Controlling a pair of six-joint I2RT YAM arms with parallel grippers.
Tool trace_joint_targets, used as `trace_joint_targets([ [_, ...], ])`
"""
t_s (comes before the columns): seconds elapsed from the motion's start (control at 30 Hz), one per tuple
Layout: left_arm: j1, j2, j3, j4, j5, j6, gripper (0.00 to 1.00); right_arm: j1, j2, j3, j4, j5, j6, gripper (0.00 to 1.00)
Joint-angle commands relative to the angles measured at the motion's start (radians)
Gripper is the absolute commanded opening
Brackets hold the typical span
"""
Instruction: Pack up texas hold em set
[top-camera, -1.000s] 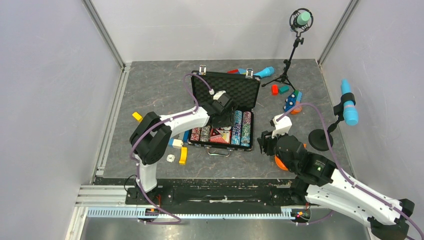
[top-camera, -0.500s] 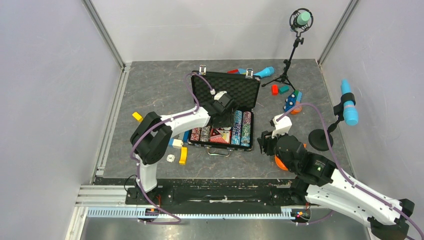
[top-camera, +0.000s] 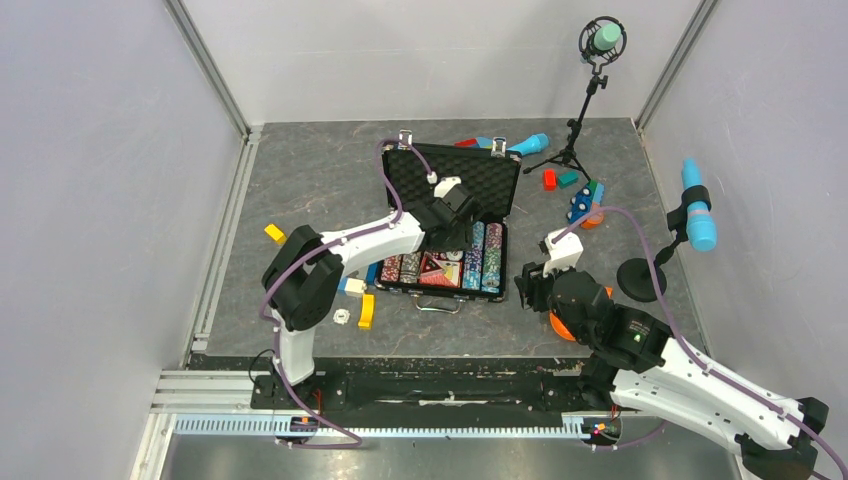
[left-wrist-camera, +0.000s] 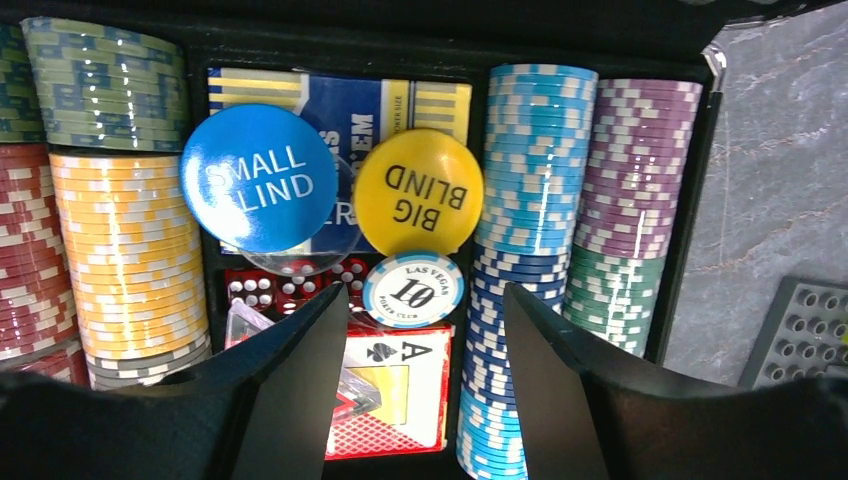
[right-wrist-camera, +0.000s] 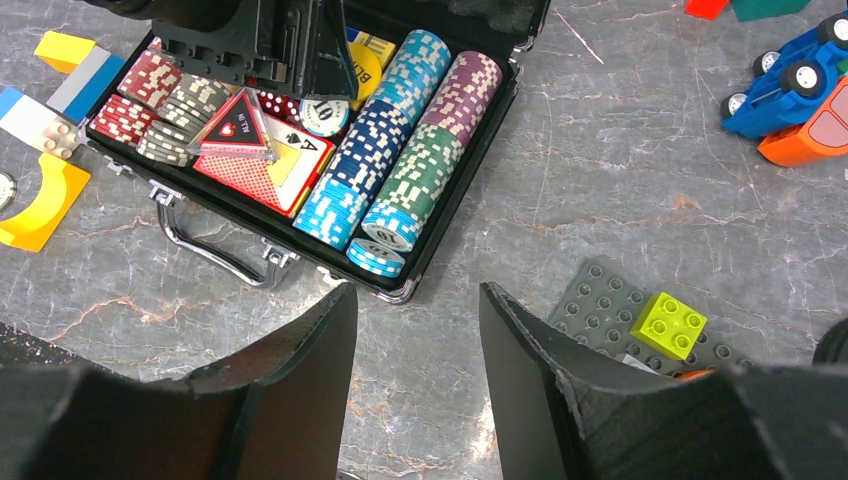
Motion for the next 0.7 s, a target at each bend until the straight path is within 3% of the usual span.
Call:
trace_joint_targets([
  [0.0,-0.015,0.014,0.049,-0.006,-0.042,0.038,0.64,0.004,-0.004,-0.001,0.012,0.021,0.007,0.51],
  [0.67,-0.021,0.068,0.062,-0.03,-0.061,0.039,0.6,0.003,0.007,0.006,0.012,0.016,0.0,0.51],
])
